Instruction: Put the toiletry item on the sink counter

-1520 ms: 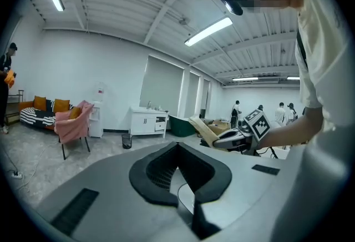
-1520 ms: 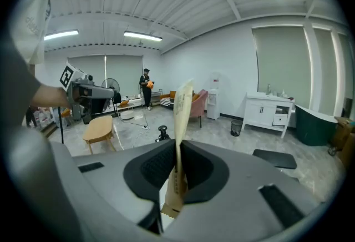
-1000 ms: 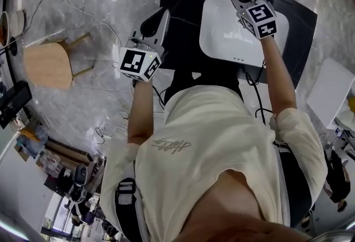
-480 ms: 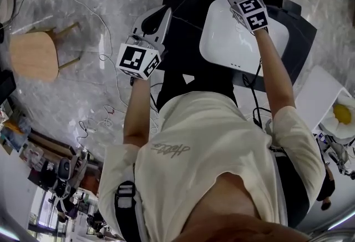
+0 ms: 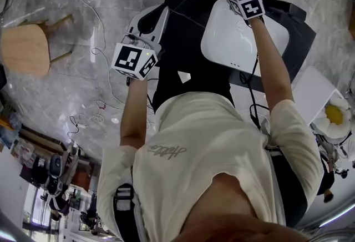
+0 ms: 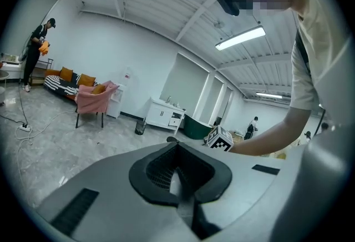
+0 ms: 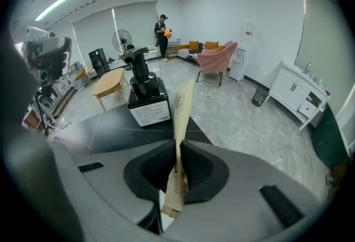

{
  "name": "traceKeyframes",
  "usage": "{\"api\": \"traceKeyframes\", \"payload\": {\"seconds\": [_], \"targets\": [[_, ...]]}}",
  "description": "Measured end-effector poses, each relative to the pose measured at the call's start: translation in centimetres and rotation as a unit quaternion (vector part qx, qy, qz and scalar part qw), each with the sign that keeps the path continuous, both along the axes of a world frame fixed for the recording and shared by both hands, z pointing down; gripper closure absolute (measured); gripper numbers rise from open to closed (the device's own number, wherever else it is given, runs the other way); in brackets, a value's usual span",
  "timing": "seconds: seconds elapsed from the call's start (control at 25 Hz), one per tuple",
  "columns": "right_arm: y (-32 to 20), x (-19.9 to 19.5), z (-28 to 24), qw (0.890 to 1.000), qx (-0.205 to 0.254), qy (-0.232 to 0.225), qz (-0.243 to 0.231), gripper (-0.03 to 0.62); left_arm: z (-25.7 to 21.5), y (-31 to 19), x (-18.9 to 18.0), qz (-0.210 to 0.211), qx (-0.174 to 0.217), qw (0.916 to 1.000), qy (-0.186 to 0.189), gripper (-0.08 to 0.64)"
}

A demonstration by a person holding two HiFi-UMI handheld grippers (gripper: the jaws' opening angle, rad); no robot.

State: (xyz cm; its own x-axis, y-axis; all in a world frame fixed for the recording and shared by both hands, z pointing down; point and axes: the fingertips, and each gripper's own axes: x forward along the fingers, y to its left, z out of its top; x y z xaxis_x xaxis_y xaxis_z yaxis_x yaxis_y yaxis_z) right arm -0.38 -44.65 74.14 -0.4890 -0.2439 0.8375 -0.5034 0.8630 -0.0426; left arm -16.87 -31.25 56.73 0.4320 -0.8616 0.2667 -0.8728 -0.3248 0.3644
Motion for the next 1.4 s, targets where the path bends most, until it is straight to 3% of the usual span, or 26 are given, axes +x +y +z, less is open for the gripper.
{"api": "traceKeyframes", "payload": {"seconds": [0.64,0.96,1.4], "targets": [[1.0,-0.4,1.9,0.998,-0.021,0.062,0.002,0.554,-0.7,2.3,-1.8,-0.007,0.003,0.9998,0.017,0.558],[1.3,-0.3,0.6,0.998,-0.014,0.069,0.002,0.488,-1.6,2.8,-1.8,-0.001,0.010,0.9998,0.018,0.558],[1.7,0.3,-5.0,0.997,0.042,0.055,0.013,0.488,-4.5,4.6,-1.3,0.006,0.026,0.9996,0.013,0.558]]}}
